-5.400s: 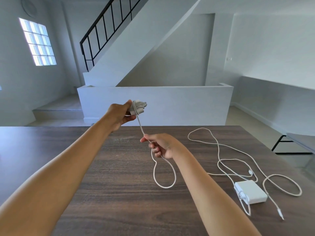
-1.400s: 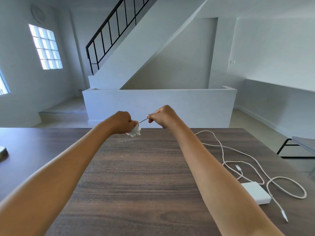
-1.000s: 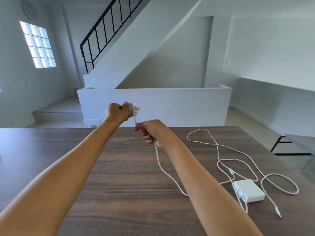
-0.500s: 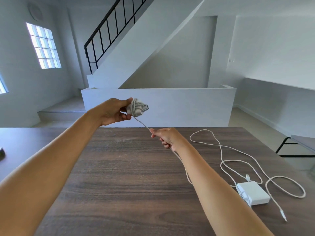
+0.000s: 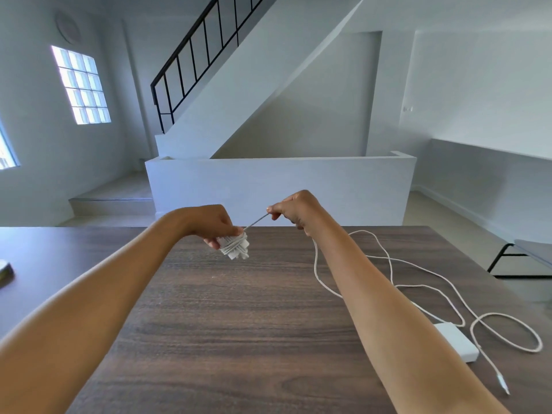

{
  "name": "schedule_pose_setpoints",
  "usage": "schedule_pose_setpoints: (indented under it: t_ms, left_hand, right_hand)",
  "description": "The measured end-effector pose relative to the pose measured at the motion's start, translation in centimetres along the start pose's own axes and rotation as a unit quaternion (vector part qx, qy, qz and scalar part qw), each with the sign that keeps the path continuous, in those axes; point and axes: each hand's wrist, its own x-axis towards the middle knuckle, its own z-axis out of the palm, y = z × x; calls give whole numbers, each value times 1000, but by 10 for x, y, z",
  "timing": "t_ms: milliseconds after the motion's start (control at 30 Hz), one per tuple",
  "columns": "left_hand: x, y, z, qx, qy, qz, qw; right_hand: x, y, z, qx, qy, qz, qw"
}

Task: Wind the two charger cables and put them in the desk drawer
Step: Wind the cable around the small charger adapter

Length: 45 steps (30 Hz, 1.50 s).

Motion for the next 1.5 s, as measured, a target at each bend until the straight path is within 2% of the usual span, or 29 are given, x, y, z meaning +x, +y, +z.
schedule_pose_setpoints:
  t_ms: [67,133,200,300,367,467,567,667,867,1033,1167,1233,1333,1500]
  left_hand:
    - [8,-4,6,58,95,17,994]
    - [14,-3,12,69,201,9,977]
    - [18,2,16,29,294,-7,955]
    - [24,8,17,-109,365,-31,924]
    - [27,13,13,-238,370,-40,897]
    - [27,24,1,-466,320,-29,824]
    - [16,33,-6,-572,239,11,785]
    - [6,34,-9,-619,171,46,765]
    - [-11,21,-25,-563,82,83,818]
    - [-22,8,-35,-373,-31,97,922]
    - [-18,6,-26,-252,-83,72,961]
    - [-13,7,-19,-191,-69,60,977]
    - [-6,8,-10,-73,-1,52,996]
    - [12,7,2,99,157,42,982]
  right_hand:
    - [-1,-3,2,11,4,4,1000]
    - [-3,-3,5,35,6,4,999]
    - [-6,-3,10,59,5,2,998]
    - [-11,-3,18,103,-23,18,994]
    - [-13,0,25,138,-60,42,988]
    - [-14,12,32,173,-103,61,978]
    - [-13,24,32,172,-121,49,976]
    - [-8,33,31,172,-140,47,974]
    - [2,53,22,121,-77,58,988]
    - [13,51,6,122,-14,64,990]
    - [17,24,-5,54,21,17,998]
    - [17,11,-7,24,27,4,999]
    - [13,-3,-2,-6,21,-14,1000]
    - [2,-12,8,11,29,-21,999]
